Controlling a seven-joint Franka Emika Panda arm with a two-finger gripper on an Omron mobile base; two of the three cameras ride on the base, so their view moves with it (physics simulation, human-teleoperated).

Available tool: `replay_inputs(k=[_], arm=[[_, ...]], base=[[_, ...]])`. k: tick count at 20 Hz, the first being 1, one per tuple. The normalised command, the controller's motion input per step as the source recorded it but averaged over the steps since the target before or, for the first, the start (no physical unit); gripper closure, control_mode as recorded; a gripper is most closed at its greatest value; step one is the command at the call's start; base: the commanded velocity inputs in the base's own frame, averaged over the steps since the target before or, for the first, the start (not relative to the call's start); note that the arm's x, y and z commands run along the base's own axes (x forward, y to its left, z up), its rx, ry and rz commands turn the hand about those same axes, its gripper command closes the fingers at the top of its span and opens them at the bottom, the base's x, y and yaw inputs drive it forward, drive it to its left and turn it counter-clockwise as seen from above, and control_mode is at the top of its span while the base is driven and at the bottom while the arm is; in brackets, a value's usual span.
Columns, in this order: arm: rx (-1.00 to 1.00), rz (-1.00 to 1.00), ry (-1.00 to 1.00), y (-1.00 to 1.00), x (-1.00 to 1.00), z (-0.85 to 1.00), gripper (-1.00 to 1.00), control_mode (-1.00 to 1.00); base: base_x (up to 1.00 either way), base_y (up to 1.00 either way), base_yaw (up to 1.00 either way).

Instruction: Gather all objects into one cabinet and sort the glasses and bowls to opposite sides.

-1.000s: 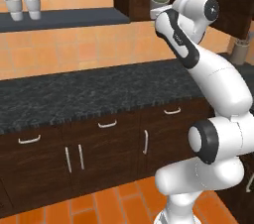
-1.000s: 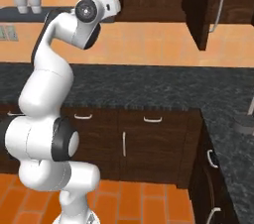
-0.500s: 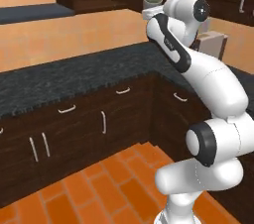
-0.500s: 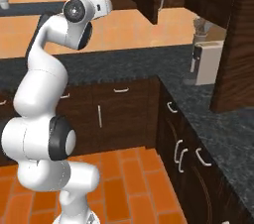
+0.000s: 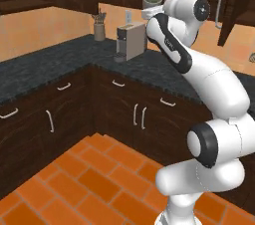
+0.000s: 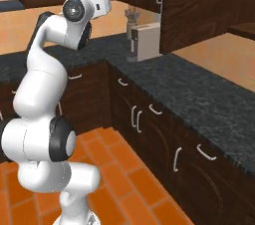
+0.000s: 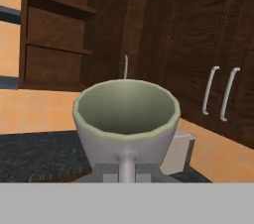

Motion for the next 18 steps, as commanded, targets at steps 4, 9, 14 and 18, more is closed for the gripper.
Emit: replay_inputs(k=[4, 9, 14, 18], arm=[[0.0, 0.0, 0.0, 0.0, 0.0, 0.0, 1.0, 1.0], [0.0, 0.0, 0.0, 0.0, 0.0, 0.0, 1.0, 1.0], [0.0, 0.0, 0.0, 0.0, 0.0, 0.0, 1.0, 1.0], [0.0, 0.0, 0.0, 0.0, 0.0, 0.0, 1.0, 1.0]], base=[[-0.06, 0.11, -0.09], [-0.75, 0.2, 0.1], [-1.0, 0.29, 0.21], [-0.76, 0.29, 0.39]])
